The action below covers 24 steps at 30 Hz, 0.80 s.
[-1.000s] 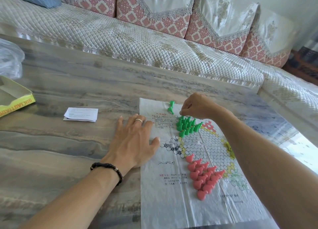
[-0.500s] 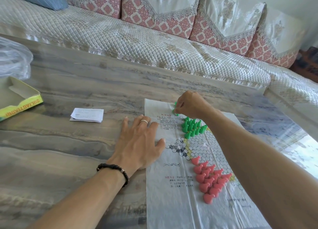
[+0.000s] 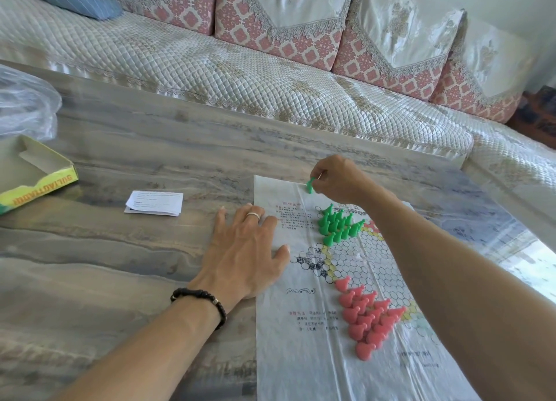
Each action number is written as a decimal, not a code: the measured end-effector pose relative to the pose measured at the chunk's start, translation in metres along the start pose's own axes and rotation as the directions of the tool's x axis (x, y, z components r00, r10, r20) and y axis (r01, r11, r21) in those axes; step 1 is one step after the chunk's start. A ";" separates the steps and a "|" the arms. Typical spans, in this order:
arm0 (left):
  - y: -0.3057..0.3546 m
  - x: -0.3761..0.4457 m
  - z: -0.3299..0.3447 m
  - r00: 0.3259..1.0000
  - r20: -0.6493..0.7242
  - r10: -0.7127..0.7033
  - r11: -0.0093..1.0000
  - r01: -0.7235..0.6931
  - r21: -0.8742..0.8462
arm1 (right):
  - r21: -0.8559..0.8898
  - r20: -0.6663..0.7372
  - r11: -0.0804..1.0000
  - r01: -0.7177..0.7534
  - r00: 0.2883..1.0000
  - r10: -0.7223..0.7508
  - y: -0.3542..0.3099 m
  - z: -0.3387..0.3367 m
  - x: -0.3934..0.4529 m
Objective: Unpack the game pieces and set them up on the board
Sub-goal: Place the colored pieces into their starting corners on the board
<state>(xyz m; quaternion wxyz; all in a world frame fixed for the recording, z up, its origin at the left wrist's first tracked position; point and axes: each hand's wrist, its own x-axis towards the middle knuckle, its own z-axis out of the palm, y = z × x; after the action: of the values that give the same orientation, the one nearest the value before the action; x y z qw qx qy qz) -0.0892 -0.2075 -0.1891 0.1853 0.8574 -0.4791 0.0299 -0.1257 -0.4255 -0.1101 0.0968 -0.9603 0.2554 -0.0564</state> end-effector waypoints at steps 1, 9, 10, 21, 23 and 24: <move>0.000 0.000 0.000 1.000 0.001 -0.001 1.000 0.001 -0.003 | -0.001 0.011 1.000 0.019 1.000 -0.019 0.002 -0.004 -0.001; 0.000 0.000 0.000 1.000 0.004 -0.007 1.000 0.007 -0.020 | -0.122 0.172 0.988 0.091 0.983 -0.069 0.005 -0.012 -0.013; 0.000 0.000 0.000 1.000 0.006 -0.006 1.000 0.006 -0.020 | -0.105 0.169 0.990 0.093 0.983 -0.075 0.004 -0.014 -0.014; 0.000 0.000 -0.002 1.000 0.011 0.001 1.000 -0.001 -0.014 | -0.115 0.241 0.990 0.082 0.969 -0.052 0.003 -0.012 -0.018; 0.000 0.000 -0.002 1.000 0.010 0.001 1.000 -0.001 -0.015 | -0.120 0.254 0.990 0.078 0.966 -0.045 0.004 -0.010 -0.017; 0.000 0.000 -0.002 1.000 0.010 0.001 1.000 -0.001 -0.015 | -0.120 0.265 0.990 0.077 0.963 -0.043 0.004 -0.009 -0.017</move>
<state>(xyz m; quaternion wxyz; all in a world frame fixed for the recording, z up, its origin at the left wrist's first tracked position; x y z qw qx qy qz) -0.0893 -0.2066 -0.1873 0.1893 0.8560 -0.4806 0.0219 -0.1437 -0.4218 -0.1033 0.0655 -0.9709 0.2142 0.0845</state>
